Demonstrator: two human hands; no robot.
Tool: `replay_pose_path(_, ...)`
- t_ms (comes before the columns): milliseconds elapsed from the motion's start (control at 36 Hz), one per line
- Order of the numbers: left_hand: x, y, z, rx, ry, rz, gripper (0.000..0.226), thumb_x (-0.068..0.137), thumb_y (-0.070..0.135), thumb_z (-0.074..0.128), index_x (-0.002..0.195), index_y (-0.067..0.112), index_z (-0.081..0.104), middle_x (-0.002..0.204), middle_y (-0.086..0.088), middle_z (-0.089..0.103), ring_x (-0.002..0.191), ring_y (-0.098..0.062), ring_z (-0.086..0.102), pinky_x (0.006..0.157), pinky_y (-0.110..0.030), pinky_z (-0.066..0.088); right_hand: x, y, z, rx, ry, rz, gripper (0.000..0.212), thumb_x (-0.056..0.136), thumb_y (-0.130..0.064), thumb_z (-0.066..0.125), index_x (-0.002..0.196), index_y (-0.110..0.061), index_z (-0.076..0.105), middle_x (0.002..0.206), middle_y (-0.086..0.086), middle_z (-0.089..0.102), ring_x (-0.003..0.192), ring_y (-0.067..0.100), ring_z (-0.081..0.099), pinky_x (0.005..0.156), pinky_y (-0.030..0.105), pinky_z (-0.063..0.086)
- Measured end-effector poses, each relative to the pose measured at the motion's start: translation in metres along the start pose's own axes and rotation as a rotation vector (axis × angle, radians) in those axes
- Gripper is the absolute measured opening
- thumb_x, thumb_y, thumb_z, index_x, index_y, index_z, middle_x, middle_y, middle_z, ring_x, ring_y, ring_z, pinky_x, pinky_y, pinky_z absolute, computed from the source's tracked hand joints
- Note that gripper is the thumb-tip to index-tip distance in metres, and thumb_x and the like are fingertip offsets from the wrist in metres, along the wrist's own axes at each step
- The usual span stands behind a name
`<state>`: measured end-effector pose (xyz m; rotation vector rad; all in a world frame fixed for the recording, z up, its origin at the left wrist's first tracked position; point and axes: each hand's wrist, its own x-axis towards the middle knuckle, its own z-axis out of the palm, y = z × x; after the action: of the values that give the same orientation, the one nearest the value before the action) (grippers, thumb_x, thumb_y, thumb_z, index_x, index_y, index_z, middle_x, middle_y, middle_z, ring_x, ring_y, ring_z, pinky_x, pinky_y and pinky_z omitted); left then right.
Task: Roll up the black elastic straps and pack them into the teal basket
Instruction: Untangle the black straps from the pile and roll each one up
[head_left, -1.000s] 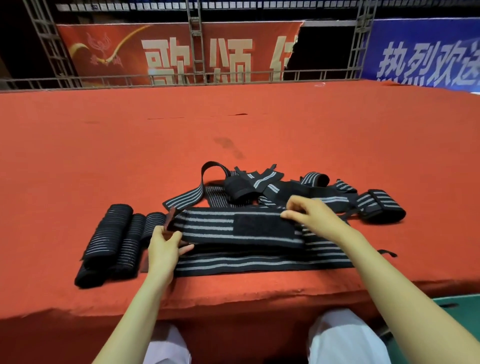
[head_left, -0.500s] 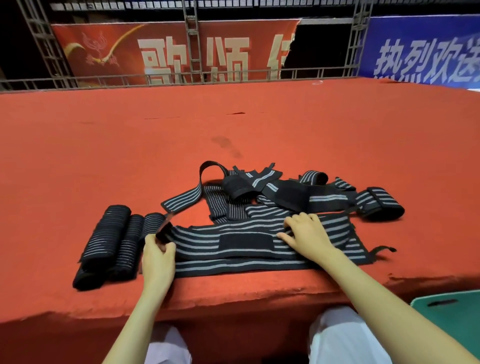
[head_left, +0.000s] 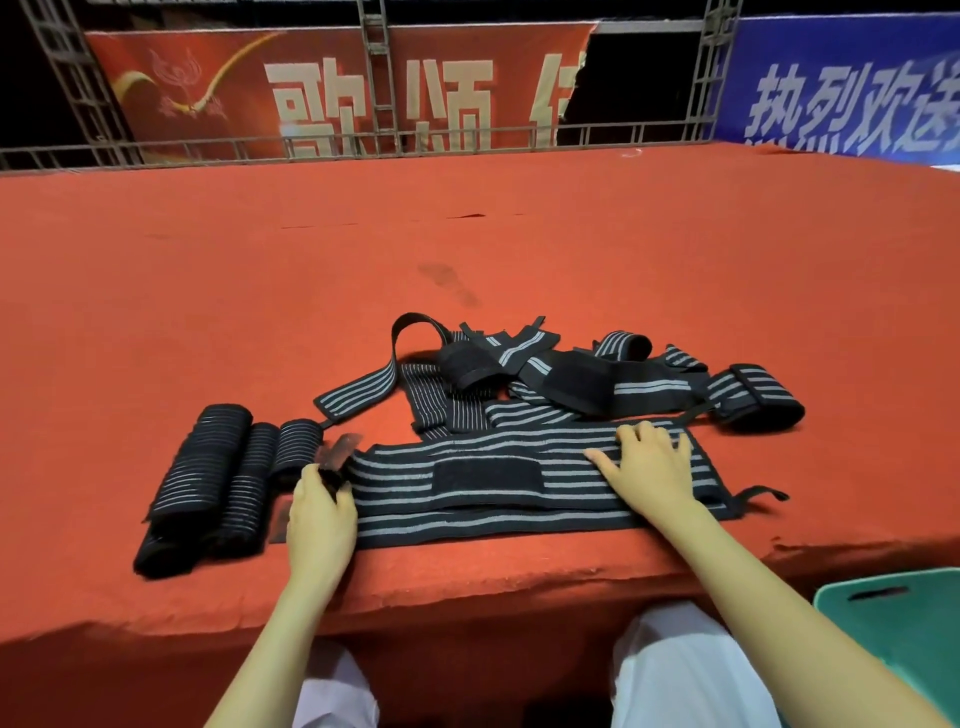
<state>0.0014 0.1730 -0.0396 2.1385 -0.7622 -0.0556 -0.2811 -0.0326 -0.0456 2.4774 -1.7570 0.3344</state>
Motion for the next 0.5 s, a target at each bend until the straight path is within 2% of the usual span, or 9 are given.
replay_pose_path(111, 0.0, 0.0, -0.001, 0.018, -0.016, -0.006, 0.015, 0.092, 0.009, 0.052, 0.102, 0.0, 0.046, 0.114, -0.027, 0.056, 0.106, -0.044, 0.052, 0.08, -0.044, 0.037, 0.001, 0.015, -0.007, -0.11, 0.079, 0.064, 0.066, 0.086, -0.073, 0.035, 0.107, -0.016, 0.063, 0.111, 0.003, 0.065, 0.11, 0.024, 0.053, 0.091, 0.04, 0.035)
replay_pose_path(222, -0.003, 0.003, -0.002, 0.022, -0.025, 0.014, 0.017, 0.091, 0.012, 0.056, 0.104, 0.003, 0.049, 0.108, -0.023, 0.06, 0.103, -0.043, 0.054, 0.077, -0.043, 0.038, 0.012, 0.031, -0.017, -0.137, 0.19, 0.004, 0.058, 0.082, -0.067, 0.054, 0.075, -0.012, 0.067, 0.078, 0.006, 0.068, 0.084, 0.028, 0.06, 0.077, 0.038, 0.034)
replay_pose_path(333, -0.004, 0.006, -0.001, -0.013, -0.063, 0.029, 0.014, 0.088, 0.015, 0.06, 0.092, 0.011, 0.047, 0.085, -0.013, 0.062, 0.09, -0.038, 0.058, 0.068, -0.037, 0.035, 0.033, 0.038, -0.034, -0.157, 0.312, 0.049, 0.048, 0.08, -0.053, 0.066, 0.074, -0.006, 0.07, 0.077, 0.012, 0.066, 0.086, 0.033, 0.056, 0.076, 0.041, 0.028)
replay_pose_path(417, -0.002, 0.004, 0.001, -0.003, -0.068, 0.021, 0.015, 0.087, 0.016, 0.059, 0.091, 0.01, 0.046, 0.086, -0.016, 0.063, 0.089, -0.039, 0.059, 0.069, -0.04, 0.039, 0.038, 0.025, -0.041, -0.079, 0.415, -0.007, 0.03, 0.08, -0.032, 0.072, 0.07, -0.005, 0.068, 0.075, 0.014, 0.064, 0.085, 0.034, 0.055, 0.079, 0.042, 0.026)
replay_pose_path(500, 0.001, 0.001, 0.003, 0.03, -0.065, 0.018, 0.017, 0.089, 0.019, 0.059, 0.095, 0.009, 0.045, 0.092, -0.021, 0.064, 0.092, -0.041, 0.058, 0.072, -0.042, 0.041, 0.031, 0.002, -0.031, 0.11, 0.386, -0.164, 0.025, 0.082, -0.031, 0.071, 0.072, -0.008, 0.067, 0.075, 0.009, 0.062, 0.082, 0.032, 0.056, 0.08, 0.041, 0.032)
